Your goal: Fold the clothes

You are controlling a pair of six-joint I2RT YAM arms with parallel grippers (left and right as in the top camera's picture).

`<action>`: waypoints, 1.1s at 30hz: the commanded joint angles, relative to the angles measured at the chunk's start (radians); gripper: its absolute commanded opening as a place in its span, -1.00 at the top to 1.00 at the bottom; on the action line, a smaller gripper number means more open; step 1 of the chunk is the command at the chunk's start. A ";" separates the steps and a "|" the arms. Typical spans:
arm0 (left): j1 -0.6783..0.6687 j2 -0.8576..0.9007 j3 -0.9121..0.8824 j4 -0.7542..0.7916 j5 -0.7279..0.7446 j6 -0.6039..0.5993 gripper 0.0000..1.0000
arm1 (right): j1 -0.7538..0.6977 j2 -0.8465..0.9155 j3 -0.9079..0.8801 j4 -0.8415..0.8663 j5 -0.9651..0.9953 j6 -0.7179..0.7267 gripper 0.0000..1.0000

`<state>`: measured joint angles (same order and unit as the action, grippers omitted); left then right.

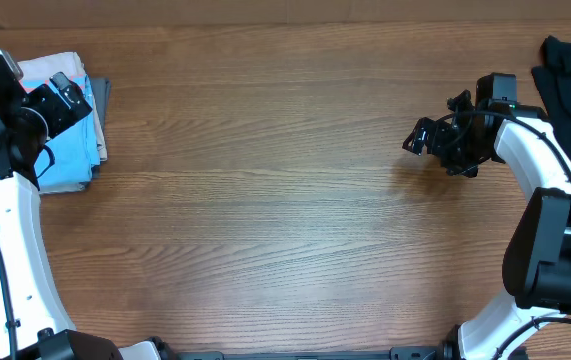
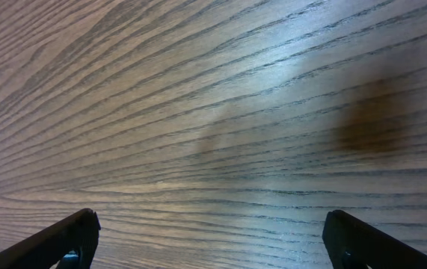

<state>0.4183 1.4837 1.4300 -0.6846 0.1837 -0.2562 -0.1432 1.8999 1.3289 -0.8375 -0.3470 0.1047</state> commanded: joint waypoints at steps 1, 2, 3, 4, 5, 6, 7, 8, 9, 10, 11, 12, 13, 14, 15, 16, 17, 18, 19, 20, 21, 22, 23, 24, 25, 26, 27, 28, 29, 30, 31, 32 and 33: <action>-0.006 0.003 -0.001 0.001 0.011 -0.006 -1.00 | -0.001 -0.026 0.013 0.005 0.006 0.000 -1.00; -0.006 0.003 -0.001 0.001 0.011 -0.006 -1.00 | -0.001 -0.026 0.013 0.005 0.006 0.000 -1.00; -0.006 0.003 -0.001 0.001 0.011 -0.006 -1.00 | -0.001 -0.026 0.013 0.005 0.006 0.000 -1.00; -0.006 0.003 -0.001 0.001 0.011 -0.006 -1.00 | -0.001 -0.026 0.013 0.005 0.006 0.000 -1.00; -0.006 0.003 -0.001 0.001 0.011 -0.006 -1.00 | -0.001 -0.026 0.013 0.005 0.006 0.000 -1.00; -0.006 0.003 -0.001 0.001 0.011 -0.006 -1.00 | -0.001 -0.026 0.013 0.005 0.006 0.000 -1.00; -0.006 0.003 -0.001 0.001 0.011 -0.006 -1.00 | -0.001 -0.026 0.013 0.005 0.006 0.000 -1.00; -0.006 0.003 -0.001 0.001 0.011 -0.006 -1.00 | -0.001 -0.026 0.013 0.005 0.006 0.000 -1.00; -0.006 0.003 -0.001 0.001 0.011 -0.006 -1.00 | -0.001 -0.026 0.013 0.005 0.006 0.000 -1.00; -0.006 0.003 -0.001 0.001 0.011 -0.006 -1.00 | -0.001 -0.026 0.013 0.005 0.006 0.000 -1.00; -0.006 0.003 -0.001 0.001 0.011 -0.006 -1.00 | -0.001 -0.026 0.013 0.005 0.006 0.000 -1.00; -0.006 0.003 -0.001 0.001 0.011 -0.006 -1.00 | -0.001 -0.026 0.013 0.005 0.006 0.000 -1.00; -0.006 0.003 -0.001 0.001 0.011 -0.006 -1.00 | -0.001 -0.026 0.013 0.005 0.006 0.000 -1.00; -0.006 0.003 -0.001 0.001 0.011 -0.006 -1.00 | -0.001 -0.026 0.013 0.005 0.006 0.000 -1.00; -0.006 0.003 -0.001 0.001 0.011 -0.006 -1.00 | -0.001 -0.026 0.013 0.005 0.006 0.000 -1.00; -0.006 0.003 -0.001 0.001 0.011 -0.006 -1.00 | -0.001 -0.026 0.013 0.005 0.006 0.000 -1.00; -0.006 0.003 -0.001 0.001 0.011 -0.006 -1.00 | -0.001 -0.026 0.013 0.005 0.007 0.000 -1.00; -0.006 0.003 -0.001 0.001 0.011 -0.006 -1.00 | -0.001 -0.026 0.013 0.005 0.006 0.000 -1.00; -0.006 0.003 -0.001 0.001 0.011 -0.006 -1.00 | 0.004 -0.026 0.013 0.005 0.006 0.000 -1.00; -0.006 0.003 -0.001 0.001 0.011 -0.006 -1.00 | 0.005 -0.029 0.013 0.005 0.006 0.000 -1.00; -0.006 0.003 -0.001 0.001 0.011 -0.006 -1.00 | 0.005 -0.037 0.013 0.005 0.006 0.000 -1.00; -0.006 0.003 -0.001 0.001 0.011 -0.006 -1.00 | 0.006 -0.049 0.013 0.005 0.006 0.000 -1.00; -0.006 0.003 -0.001 0.001 0.011 -0.006 -1.00 | 0.007 -0.066 0.013 0.005 0.006 0.000 -1.00; -0.006 0.003 -0.001 0.001 0.011 -0.006 -1.00 | 0.008 -0.089 0.013 0.005 0.006 0.000 -1.00; -0.006 0.003 -0.001 0.001 0.011 -0.006 -1.00 | 0.011 -0.119 0.013 0.005 0.006 0.000 -1.00; -0.006 0.003 -0.001 0.001 0.011 -0.006 -1.00 | 0.016 -0.161 0.013 0.005 0.006 0.000 -1.00; -0.006 0.003 -0.001 0.001 0.011 -0.006 -1.00 | 0.019 -0.203 0.013 0.005 0.006 0.000 -1.00; -0.006 0.003 -0.001 0.001 0.011 -0.006 -1.00 | 0.023 -0.247 0.013 0.005 0.006 0.000 -1.00; -0.006 0.003 -0.001 0.001 0.011 -0.006 -1.00 | 0.026 -0.303 0.013 0.005 0.006 0.000 -1.00; -0.006 0.003 -0.001 0.001 0.011 -0.006 -1.00 | 0.032 -0.350 0.013 0.005 0.006 0.000 -1.00; -0.006 0.003 -0.001 0.001 0.011 -0.006 -1.00 | 0.035 -0.399 0.013 0.005 0.006 0.000 -1.00; -0.006 0.003 -0.001 0.001 0.011 -0.006 -1.00 | 0.038 -0.448 0.013 0.005 0.006 0.000 -1.00; -0.006 0.003 -0.001 0.001 0.011 -0.006 -1.00 | 0.040 -0.503 0.013 0.005 0.006 0.000 -1.00</action>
<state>0.4183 1.4837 1.4300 -0.6849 0.1837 -0.2562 -0.1143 1.5421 1.3277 -0.8352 -0.3401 0.1047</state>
